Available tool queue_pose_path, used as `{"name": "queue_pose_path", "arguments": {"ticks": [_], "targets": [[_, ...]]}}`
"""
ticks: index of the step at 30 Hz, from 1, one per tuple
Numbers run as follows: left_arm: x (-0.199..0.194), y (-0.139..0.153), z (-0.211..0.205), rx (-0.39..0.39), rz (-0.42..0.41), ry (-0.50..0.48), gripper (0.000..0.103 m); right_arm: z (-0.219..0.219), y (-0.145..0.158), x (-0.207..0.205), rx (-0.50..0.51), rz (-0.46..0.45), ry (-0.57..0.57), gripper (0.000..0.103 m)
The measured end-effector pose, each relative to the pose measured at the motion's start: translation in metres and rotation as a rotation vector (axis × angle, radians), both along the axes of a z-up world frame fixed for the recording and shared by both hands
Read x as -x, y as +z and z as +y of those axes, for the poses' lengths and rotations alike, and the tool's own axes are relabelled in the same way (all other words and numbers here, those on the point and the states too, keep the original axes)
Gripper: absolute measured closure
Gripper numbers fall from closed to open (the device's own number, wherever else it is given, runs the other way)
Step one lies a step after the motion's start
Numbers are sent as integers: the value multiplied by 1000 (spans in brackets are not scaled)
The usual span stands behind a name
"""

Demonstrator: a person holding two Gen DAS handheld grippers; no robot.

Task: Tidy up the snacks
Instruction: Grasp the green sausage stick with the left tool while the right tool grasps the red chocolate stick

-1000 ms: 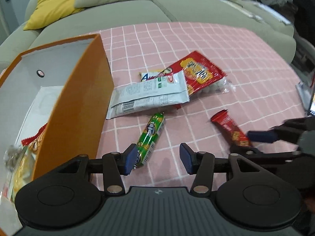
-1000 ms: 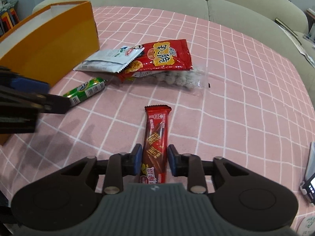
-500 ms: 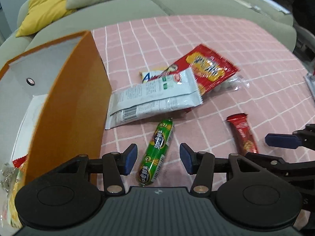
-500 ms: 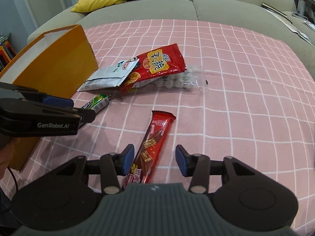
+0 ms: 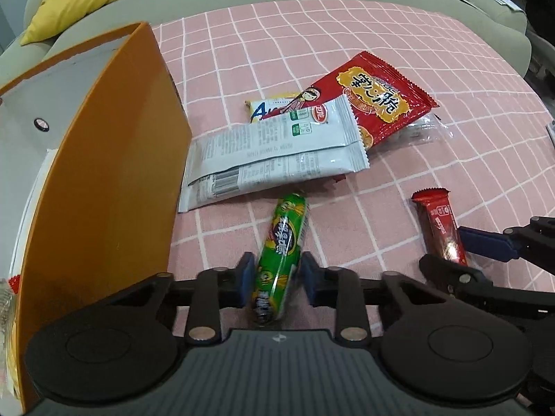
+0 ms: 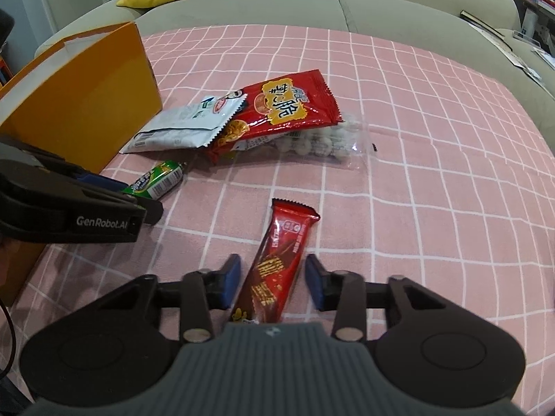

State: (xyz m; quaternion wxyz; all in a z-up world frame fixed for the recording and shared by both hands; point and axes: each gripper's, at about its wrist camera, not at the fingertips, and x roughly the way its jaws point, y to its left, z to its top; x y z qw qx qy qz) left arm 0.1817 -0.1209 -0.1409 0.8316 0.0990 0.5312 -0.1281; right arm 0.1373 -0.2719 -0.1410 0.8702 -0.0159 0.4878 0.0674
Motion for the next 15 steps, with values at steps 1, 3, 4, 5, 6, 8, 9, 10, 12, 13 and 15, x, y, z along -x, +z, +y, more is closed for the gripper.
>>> {"name": "queue_pose_path", "arguments": {"ticks": [1,3,4,5,6,8,9,10,12,13,15], "targets": [[1,0,1,7,2,7,76,1,0,1,10,-4,4,74],[2,0,2,18,0,21,77,3,-1,2,21,-9,14,76],[3,-1,1,16,-4,23,77,3,-1,3,24,-10,18,77],[5,-1,0,12,-9,25,78,4,-1,3,25,-11,22,77],[5,-1,-2,8,-18,26,78,5,-1,2,30,-10,28,78],[5,-1,-2,13,-15,40,78,6,-1,0,33,4,33,79],[5,-1,-2,18,-10,45,78,5,0,-2,24,13,25,80],[6,0,-1,21,-7,49,78,4,0,-4,13,23,16,80],[5,0,1,34,4,62,78,3,1,-7,5,38,10,81],[6,1,3,45,10,70,78,3,1,-8,11,44,16,81],[13,4,4,57,8,80,78,3,3,-8,2,59,11,82]]}}
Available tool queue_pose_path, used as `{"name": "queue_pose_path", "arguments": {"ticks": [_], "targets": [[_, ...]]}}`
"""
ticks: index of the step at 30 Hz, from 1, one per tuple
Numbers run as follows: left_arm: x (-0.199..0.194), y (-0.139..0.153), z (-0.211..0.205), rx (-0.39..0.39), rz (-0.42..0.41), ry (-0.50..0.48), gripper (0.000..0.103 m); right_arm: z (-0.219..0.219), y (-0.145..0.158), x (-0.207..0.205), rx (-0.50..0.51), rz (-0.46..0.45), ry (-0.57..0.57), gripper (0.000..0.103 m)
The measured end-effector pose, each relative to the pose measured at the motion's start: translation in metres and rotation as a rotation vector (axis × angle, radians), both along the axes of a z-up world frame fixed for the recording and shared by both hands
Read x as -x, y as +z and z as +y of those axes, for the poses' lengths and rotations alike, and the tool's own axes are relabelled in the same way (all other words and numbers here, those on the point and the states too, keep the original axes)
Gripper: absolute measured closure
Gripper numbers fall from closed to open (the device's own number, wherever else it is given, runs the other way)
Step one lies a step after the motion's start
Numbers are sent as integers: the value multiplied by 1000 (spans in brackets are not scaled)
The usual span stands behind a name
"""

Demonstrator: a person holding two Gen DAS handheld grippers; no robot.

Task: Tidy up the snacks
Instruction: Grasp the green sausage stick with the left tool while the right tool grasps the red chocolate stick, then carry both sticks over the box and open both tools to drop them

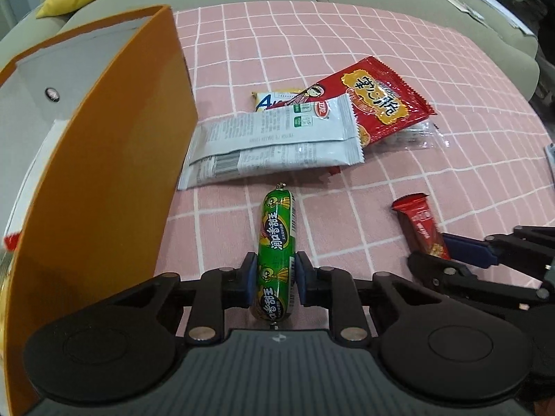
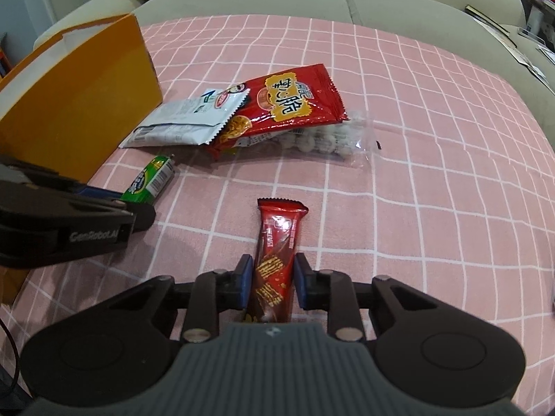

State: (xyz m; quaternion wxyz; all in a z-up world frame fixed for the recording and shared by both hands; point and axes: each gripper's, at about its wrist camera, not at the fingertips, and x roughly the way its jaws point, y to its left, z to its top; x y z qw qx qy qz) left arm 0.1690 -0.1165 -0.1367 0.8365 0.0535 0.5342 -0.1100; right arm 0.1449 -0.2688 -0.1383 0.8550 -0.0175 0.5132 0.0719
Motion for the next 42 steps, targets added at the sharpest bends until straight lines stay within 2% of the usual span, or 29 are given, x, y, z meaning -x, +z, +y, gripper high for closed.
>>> {"name": "queue_pose_path", "arguments": {"ticks": [9,17,21,27,35,42], "targets": [[46,26,19,98,-18,62,78,12,25,35,-53,-21,31,83],[76,70,43,182,-97,102,78,29,62,60,-86,-90,70,83],[86,89,60,272,-110,123,78,39,86,67,-95,-133,93,83],[100,123,84,316,-188,150,78,56,120,71,-109,-199,141,83],[86,156,127,294,-269,199,78,96,156,50,-140,-247,257,83],[51,174,173,238,-283,236,78,142,183,6,-208,-236,351,83]]}}
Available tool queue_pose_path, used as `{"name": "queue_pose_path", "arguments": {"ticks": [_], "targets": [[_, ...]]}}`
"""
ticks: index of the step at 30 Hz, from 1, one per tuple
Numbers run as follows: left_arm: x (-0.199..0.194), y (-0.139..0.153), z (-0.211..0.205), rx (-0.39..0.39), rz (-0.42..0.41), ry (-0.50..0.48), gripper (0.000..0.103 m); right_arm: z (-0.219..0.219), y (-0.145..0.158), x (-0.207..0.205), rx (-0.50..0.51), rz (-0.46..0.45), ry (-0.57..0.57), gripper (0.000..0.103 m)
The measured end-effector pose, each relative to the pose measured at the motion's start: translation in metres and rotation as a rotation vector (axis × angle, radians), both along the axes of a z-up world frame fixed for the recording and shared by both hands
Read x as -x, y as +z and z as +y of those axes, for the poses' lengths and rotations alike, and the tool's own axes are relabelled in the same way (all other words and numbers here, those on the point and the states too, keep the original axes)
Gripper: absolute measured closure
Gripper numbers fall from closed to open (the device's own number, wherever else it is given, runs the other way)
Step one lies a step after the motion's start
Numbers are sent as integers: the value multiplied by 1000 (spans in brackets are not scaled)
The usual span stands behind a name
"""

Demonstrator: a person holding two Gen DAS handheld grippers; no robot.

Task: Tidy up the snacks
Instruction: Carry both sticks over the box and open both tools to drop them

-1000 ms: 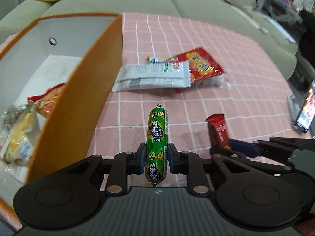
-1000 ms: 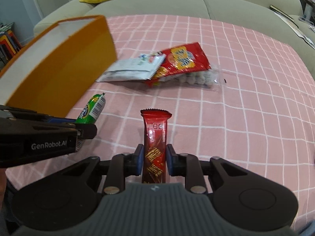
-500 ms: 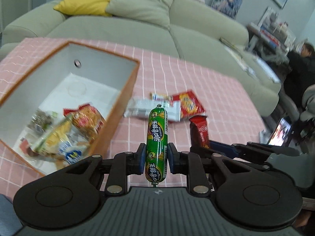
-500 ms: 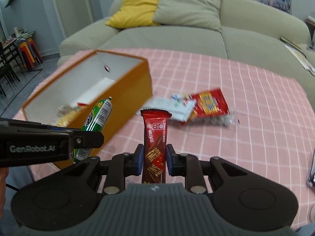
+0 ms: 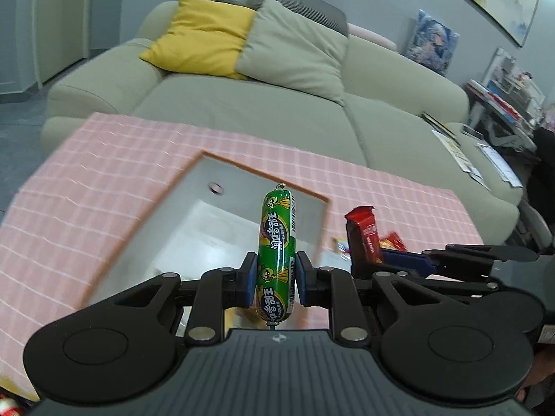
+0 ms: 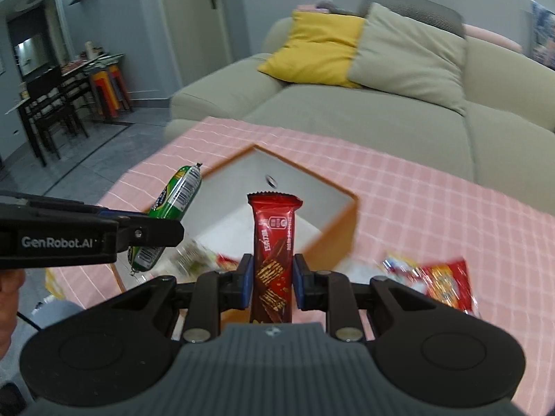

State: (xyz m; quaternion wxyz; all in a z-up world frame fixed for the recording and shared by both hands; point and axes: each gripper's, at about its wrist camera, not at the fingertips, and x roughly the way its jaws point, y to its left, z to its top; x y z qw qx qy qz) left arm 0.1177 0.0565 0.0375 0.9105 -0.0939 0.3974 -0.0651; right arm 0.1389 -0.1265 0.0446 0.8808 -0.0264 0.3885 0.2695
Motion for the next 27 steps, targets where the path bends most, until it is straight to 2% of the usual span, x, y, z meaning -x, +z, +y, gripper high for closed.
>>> {"name": "queue_pose_path", "arguments": {"ticks": [3,8,16,27], "targets": [[-15,-1,19,17,32,10,78,20,2,-25,-16,33,27,83],[-49,-28,44,19,153,38,78,53,-13,-67,13,109,73,83],[-77,-70,48,-30,262,18,78,97,-51,-104,155,145,179,83],[-104,-117,54,2,381,22,78,121,-97,-139,337,161,263,83]]}}
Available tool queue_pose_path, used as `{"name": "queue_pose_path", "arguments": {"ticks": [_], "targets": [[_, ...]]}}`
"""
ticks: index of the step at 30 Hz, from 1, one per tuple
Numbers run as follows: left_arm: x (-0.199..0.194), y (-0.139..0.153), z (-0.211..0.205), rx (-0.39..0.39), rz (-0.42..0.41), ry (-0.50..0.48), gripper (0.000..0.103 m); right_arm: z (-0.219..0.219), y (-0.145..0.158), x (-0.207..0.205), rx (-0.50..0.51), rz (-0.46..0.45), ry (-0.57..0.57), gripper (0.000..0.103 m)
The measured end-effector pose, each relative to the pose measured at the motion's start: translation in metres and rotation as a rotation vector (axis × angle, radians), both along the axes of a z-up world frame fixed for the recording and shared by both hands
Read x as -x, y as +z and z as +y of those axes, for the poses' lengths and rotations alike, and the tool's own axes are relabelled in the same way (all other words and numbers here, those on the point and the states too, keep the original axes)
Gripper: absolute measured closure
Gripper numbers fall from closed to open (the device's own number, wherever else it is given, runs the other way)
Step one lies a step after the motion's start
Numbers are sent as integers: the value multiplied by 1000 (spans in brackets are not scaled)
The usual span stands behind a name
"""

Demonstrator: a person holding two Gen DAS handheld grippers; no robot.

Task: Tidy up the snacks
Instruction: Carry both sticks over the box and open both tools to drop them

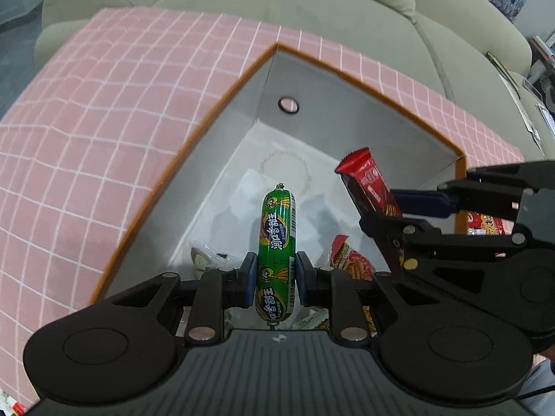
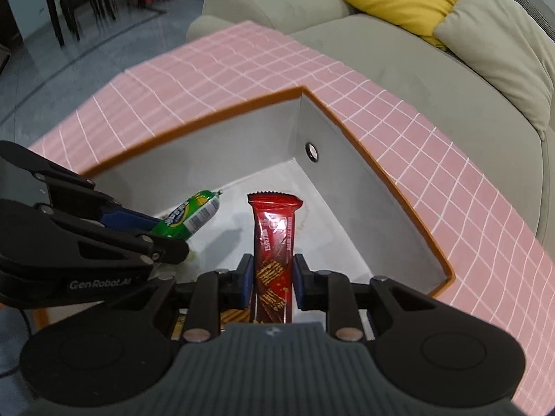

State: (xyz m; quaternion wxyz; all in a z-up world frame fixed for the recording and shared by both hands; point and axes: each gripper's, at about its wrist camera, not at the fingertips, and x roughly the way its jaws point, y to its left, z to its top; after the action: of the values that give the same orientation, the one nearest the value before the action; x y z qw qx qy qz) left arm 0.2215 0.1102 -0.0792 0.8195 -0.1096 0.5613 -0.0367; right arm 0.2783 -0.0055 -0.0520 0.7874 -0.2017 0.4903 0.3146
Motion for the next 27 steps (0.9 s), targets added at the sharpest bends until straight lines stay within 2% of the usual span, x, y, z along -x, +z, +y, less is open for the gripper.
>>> {"name": "queue_pose_path", "arguments": {"ticks": [11,17,24,27], "targets": [[-13,-30,-5,-3,108,-22,78,16,-36,-17,133,61,74,83],[-16,-34,-6,-1,117,-31,78,21,-46,-19,162,91,71,83],[-18,-30,-6,-1,113,-38,78,20,-48,-25,149,128,46,82],[-16,-27,-6,-1,102,-40,75,19,-47,-24,150,126,46,75]]}}
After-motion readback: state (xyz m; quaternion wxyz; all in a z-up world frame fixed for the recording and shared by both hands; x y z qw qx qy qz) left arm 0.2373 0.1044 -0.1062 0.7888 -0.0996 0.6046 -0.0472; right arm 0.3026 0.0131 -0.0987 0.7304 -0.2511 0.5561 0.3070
